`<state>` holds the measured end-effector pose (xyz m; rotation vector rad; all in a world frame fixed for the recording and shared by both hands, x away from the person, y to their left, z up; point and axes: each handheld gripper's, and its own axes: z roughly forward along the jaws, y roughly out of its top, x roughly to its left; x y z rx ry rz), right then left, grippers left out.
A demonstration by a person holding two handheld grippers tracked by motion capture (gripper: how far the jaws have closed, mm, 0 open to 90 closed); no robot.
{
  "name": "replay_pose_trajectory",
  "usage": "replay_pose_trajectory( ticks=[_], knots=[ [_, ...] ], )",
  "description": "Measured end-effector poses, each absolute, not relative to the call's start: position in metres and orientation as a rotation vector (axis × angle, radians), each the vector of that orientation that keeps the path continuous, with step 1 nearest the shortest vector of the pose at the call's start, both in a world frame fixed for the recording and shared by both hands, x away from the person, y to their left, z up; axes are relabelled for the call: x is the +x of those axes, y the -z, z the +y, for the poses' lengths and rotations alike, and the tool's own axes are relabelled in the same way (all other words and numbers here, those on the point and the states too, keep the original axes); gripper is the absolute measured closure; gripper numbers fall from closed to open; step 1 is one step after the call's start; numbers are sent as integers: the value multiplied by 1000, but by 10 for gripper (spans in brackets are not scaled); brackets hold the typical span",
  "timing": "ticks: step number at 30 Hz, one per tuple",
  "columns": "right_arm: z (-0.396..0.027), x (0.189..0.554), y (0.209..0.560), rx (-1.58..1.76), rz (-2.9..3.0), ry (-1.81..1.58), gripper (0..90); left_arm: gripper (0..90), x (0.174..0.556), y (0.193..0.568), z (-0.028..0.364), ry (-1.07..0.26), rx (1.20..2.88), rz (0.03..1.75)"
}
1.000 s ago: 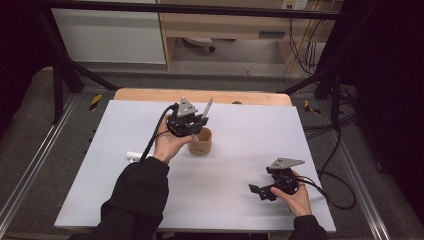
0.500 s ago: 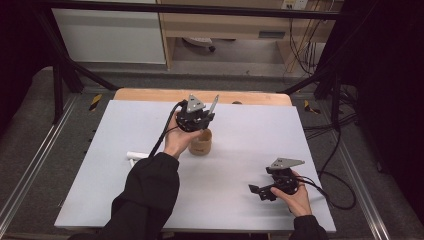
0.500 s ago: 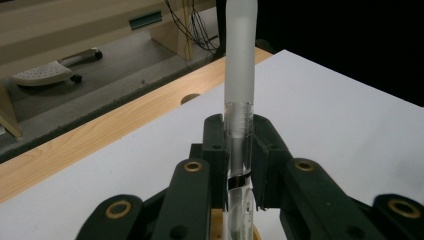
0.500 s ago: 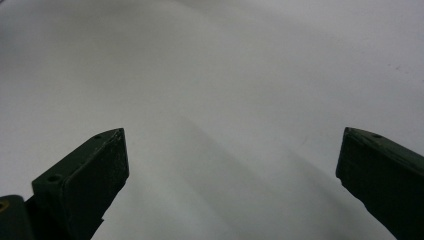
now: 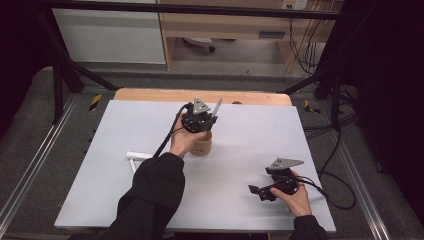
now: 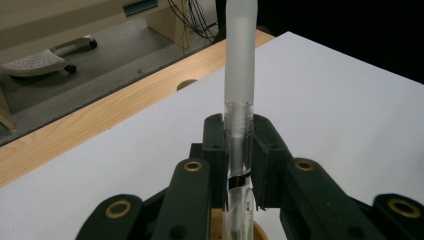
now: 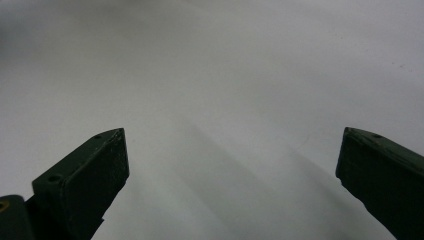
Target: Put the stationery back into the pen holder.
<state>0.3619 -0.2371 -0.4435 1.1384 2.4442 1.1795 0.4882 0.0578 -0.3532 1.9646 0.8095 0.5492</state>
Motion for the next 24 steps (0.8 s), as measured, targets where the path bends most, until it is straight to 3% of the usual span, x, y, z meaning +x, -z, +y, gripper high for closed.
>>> replay_pose_trajectory(
  ticks=[24],
  knots=[
    [-236,362,445,1135,2452,-1173,14,785,486,385,67,-519,1990,803]
  ],
)
